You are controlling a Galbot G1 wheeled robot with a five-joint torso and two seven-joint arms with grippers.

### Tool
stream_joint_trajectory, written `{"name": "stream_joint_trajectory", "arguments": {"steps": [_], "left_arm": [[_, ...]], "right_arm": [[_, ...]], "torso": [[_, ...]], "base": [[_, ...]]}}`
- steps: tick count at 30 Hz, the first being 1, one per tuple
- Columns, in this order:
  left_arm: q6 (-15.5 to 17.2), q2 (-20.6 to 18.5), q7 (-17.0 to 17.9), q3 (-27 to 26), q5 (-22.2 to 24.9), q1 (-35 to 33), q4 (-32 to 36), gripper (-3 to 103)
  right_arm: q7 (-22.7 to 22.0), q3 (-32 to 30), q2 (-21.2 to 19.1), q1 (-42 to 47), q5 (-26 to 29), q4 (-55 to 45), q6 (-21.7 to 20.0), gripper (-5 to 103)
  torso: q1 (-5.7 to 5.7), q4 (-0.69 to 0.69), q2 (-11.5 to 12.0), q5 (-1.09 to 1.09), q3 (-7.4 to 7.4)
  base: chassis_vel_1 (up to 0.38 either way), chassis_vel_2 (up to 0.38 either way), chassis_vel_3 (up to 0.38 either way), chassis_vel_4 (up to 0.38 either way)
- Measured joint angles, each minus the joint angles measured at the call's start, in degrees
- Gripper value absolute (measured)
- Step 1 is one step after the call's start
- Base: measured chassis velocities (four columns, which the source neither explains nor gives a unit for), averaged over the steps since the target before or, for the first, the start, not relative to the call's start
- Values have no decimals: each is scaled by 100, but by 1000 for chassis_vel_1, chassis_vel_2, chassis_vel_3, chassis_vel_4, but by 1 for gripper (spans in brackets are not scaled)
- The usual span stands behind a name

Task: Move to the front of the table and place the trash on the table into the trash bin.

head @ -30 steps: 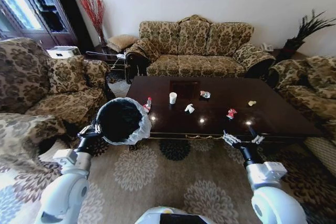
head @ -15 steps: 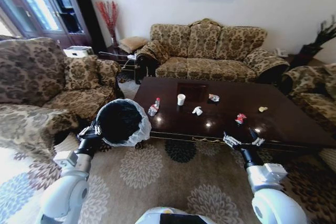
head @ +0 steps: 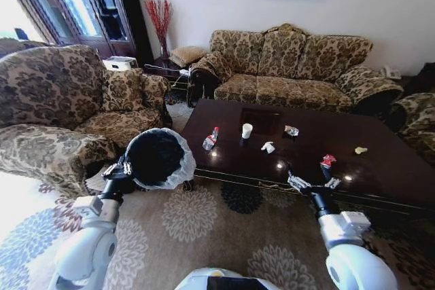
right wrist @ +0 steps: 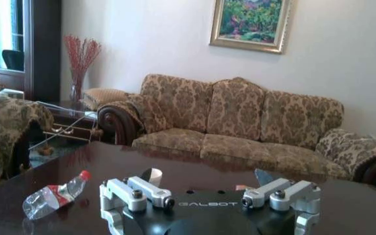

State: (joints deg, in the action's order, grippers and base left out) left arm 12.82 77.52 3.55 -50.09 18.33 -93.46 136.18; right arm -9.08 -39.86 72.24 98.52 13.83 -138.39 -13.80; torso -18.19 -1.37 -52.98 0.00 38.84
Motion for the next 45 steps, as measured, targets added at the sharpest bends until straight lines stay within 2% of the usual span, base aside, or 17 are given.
{"name": "stream_joint_trajectory", "arguments": {"steps": [23, 29, 32, 33, 35, 36, 39, 40, 42, 43, 45], "left_arm": [[-14, 54, 94, 9, -26, -97, 87, 3], [-91, 7, 282, -62, 66, -126, 56, 3], [-93, -79, 325, -72, 144, -64, -41, 3], [-80, -172, 356, -32, 196, 27, -123, 3], [-37, -366, 371, 68, 328, 195, -294, 3], [-37, -366, 371, 68, 328, 195, -294, 3], [-6, -550, 366, 78, 547, 229, -413, 3], [-6, -550, 366, 78, 547, 229, -413, 3], [-10, -611, 394, -37, 639, 207, -463, 3], [-10, -611, 394, -37, 639, 207, -463, 3], [-19, -670, 560, -83, 711, 260, -514, 3]], "right_arm": [[-21, 435, -103, -188, -192, 158, 39, 100], [30, 1005, -302, -796, 364, 708, 38, 100], [103, 1119, -383, -981, 492, 1007, 84, 100], [178, 1137, -414, -1016, 536, 1151, 143, 100], [290, 1208, -499, -1173, 621, 1468, 264, 100], [290, 1208, -499, -1173, 621, 1468, 264, 100], [305, 1794, -623, -1822, 722, 2179, 538, 100], [305, 1794, -623, -1822, 722, 2179, 538, 100], [149, 2610, -613, -2523, 824, 2719, 641, 100], [149, 2610, -613, -2523, 824, 2719, 641, 100], [8, 3343, -530, -3258, 992, 3246, 676, 100]], "torso": [[-11, 2, 4, -2, 4], [8, 1, -2, -1, -4], [6, -5, -1, 0, -2], [4, -4, -1, 0, -1], [-3, 9, 1, -2, 2], [-3, 9, 1, -2, 2], [-6, 5, 2, -1, 3], [-6, 5, 2, -1, 3], [-1, -1, 1, 0, 1], [-1, -1, 1, 0, 1], [1, -5, 1, -1, 1]], "base": [[-175, 188, 176, -182], [7, -8, -9, 10], [38, -31, -26, 21], [0, 0, 0, 0], [0, 0, 0, 0], [0, 0, 0, 0], [0, 0, 0, 0], [0, 0, 0, 0], [0, 0, 0, 0], [0, 0, 0, 0], [0, 0, 0, 0]]}}
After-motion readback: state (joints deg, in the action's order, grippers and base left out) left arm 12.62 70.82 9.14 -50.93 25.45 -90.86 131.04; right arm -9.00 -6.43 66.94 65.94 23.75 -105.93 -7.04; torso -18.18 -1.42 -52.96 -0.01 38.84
